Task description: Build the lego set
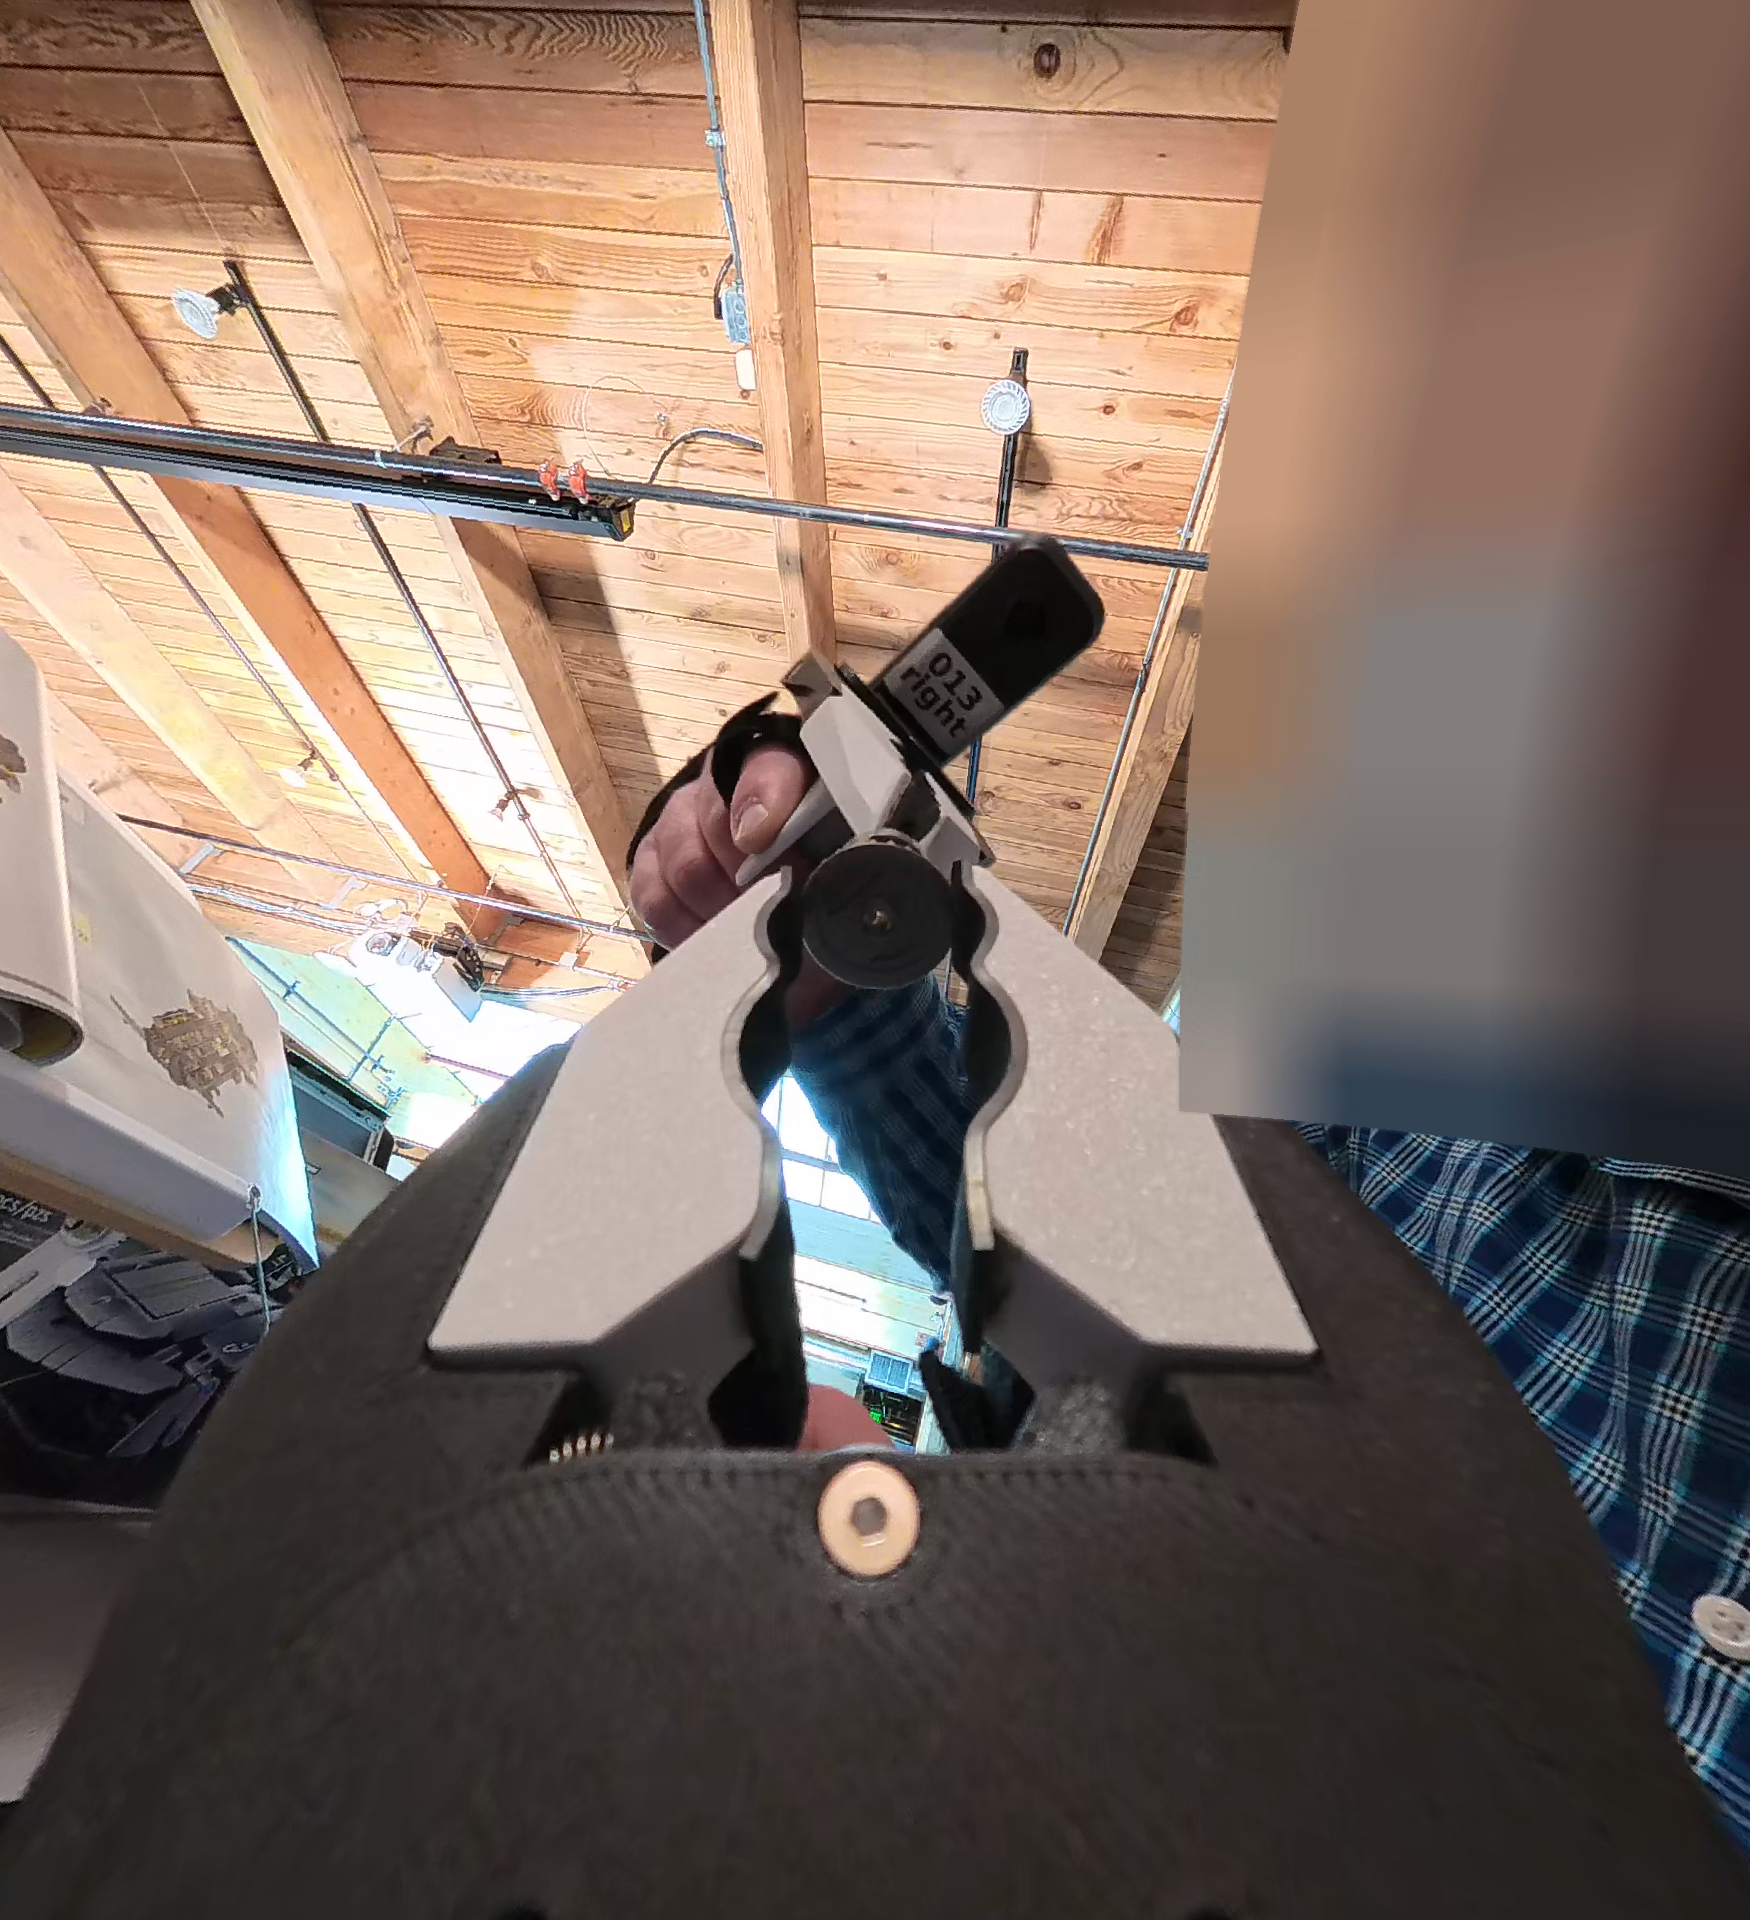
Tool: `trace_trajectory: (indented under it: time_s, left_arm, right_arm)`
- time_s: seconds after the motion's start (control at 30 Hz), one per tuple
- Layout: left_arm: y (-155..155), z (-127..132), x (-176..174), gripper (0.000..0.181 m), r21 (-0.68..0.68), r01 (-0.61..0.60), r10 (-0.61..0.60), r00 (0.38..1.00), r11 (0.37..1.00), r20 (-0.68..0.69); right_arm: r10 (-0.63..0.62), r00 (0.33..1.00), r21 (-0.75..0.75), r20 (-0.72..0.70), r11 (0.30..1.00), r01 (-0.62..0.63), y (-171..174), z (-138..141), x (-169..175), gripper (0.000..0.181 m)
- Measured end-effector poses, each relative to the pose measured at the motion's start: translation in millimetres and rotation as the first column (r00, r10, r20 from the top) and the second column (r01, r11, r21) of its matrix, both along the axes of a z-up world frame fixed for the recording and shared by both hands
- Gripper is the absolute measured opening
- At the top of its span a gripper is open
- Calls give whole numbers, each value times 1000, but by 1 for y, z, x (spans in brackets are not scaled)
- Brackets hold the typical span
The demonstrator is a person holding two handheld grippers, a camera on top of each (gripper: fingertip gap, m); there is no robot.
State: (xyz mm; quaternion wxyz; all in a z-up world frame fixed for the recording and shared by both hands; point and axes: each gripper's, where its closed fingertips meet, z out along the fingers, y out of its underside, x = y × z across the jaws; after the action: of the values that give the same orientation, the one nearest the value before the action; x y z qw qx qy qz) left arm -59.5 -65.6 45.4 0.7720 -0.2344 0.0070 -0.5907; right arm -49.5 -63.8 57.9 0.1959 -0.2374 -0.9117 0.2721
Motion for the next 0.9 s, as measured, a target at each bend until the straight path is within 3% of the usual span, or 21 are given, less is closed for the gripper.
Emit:
trace_trajectory:
  time_s: [0.9]
  left_arm:
    - [-1, 2, 3, 26, -1, -38, 38, 999, 999, -17]
  right_arm:
    - [-48, 997, -89, -56, 995, 43, 1, 4, 3, 2]
